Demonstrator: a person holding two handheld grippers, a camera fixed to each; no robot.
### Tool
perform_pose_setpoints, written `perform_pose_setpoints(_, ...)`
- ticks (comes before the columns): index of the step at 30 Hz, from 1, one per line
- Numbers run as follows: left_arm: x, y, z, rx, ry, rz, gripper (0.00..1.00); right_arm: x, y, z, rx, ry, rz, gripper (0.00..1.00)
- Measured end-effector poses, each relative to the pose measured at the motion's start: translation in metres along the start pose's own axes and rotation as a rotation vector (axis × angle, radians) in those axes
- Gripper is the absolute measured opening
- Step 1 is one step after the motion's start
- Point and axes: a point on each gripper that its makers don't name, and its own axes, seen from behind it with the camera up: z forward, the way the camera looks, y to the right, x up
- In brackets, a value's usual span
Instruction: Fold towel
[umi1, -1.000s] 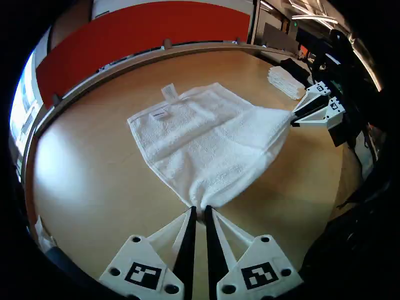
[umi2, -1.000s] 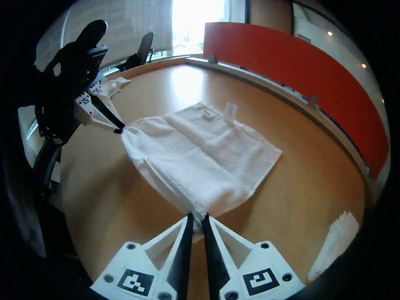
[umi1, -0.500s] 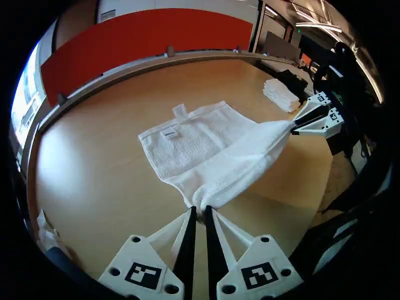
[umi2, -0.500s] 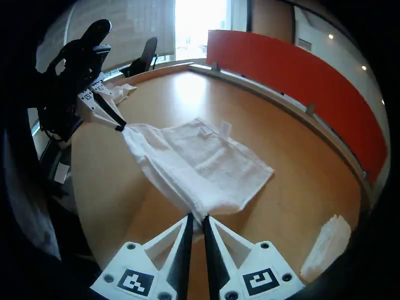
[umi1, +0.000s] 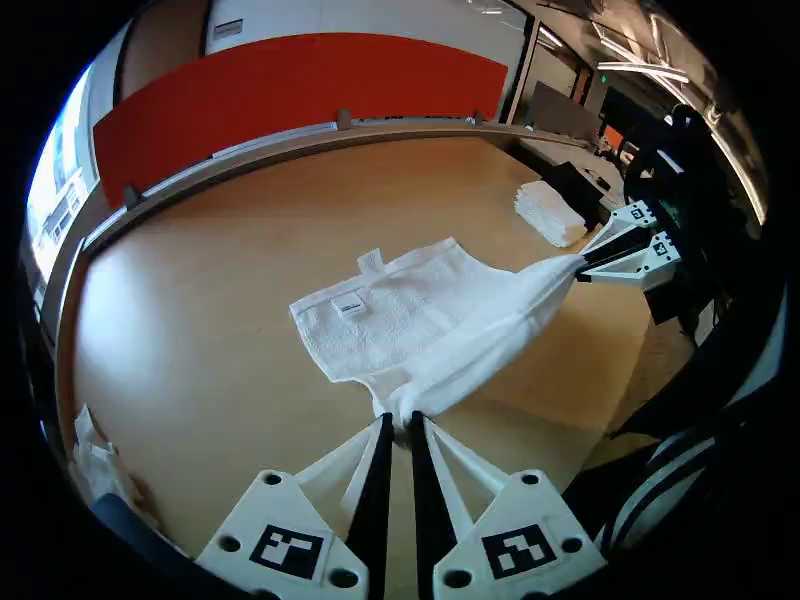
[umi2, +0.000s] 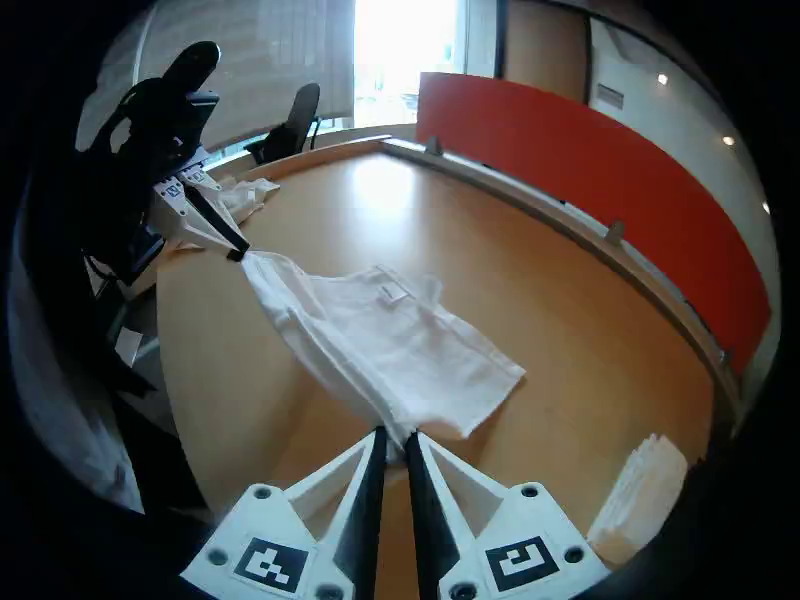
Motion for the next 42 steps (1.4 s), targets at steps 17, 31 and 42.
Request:
perform_pose_setpoints(17, 0.013, -0.011, 0.005, 0.025, 0.02, -0.008, 0.13, 0.009, 0.006, 0.008, 0.004, -0.013, -0.017, 0.15)
perform_pose_setpoints(31, 0.06, -0.048, 0.036, 0.074, 0.065, 0.0, 0.13, 0.028, 0.05, 0.039, -0.011, -0.044, -0.048, 0.15)
perform_pose_setpoints(42, 0.076, -0.065, 0.065, 0.093, 0.046, 0.012, 0.13, 0.032, 0.077, 0.061, -0.032, -0.069, -0.038, 0.15)
